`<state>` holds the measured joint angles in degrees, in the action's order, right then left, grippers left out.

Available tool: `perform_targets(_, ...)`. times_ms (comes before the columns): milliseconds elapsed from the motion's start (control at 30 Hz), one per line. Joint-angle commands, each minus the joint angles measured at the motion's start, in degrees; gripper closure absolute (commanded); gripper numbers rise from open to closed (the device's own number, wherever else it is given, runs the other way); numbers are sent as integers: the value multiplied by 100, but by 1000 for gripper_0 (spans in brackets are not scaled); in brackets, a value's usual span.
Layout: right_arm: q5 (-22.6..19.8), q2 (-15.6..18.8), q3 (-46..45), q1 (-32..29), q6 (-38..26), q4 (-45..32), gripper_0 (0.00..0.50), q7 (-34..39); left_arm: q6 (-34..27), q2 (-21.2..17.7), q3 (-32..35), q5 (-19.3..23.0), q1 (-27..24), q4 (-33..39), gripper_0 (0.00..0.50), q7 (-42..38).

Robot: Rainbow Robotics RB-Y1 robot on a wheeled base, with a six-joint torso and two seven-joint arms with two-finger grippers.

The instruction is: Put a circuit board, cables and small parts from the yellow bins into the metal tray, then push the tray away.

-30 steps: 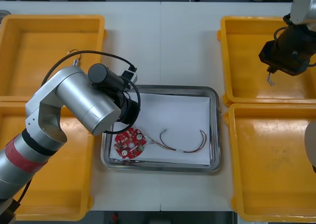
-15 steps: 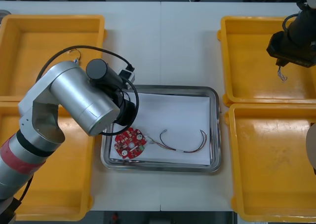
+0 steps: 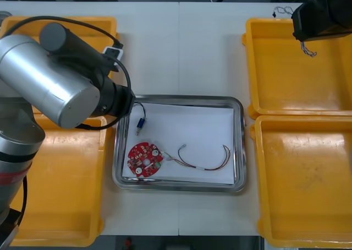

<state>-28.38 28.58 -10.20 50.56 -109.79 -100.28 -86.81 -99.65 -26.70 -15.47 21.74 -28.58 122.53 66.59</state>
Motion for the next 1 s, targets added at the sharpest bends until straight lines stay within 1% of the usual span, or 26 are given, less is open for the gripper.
perform_targets(33,-598,481,466,-82,-21,-589,500,-266,-266,-99,721,199,-297,184,0,-533)
perform_targets(67,-677,490,475,-99,-21,-642,500,-310,-301,-125,792,217,-324,175,0,-498)
perform_targets(133,-994,508,484,-214,-21,-871,500,-477,-441,-213,1073,331,-421,61,0,-217)
perform_targets(233,-1354,534,528,-372,-21,-1125,500,-767,-512,-301,1433,507,-526,-150,0,82)
perform_targets(333,-1574,543,721,-469,-21,-1468,500,-1101,-503,-371,1670,577,-596,-352,0,355)
perform_targets(533,-1679,490,1319,-504,-21,-2039,500,-1637,-230,-389,1996,586,-728,-845,0,900)
perform_targets(700,-1820,446,1750,-627,-21,-2215,500,-2024,262,-389,2057,586,-816,-1372,0,1286)
perform_targets(767,-1846,437,1996,-697,-21,-2233,500,-2200,552,-398,2057,577,-878,-1715,0,1489)
perform_targets(900,-1767,437,2356,-803,-21,-2233,500,-2331,1070,-389,2048,542,-895,-2128,0,1779)
perform_targets(967,-1653,446,2664,-890,-21,-2233,500,-2358,1378,-398,2048,481,-904,-2374,0,1946)
perform_targets(1000,-1618,437,2725,-908,-21,-2233,500,-2366,1439,-398,2057,472,-904,-2427,0,1981)
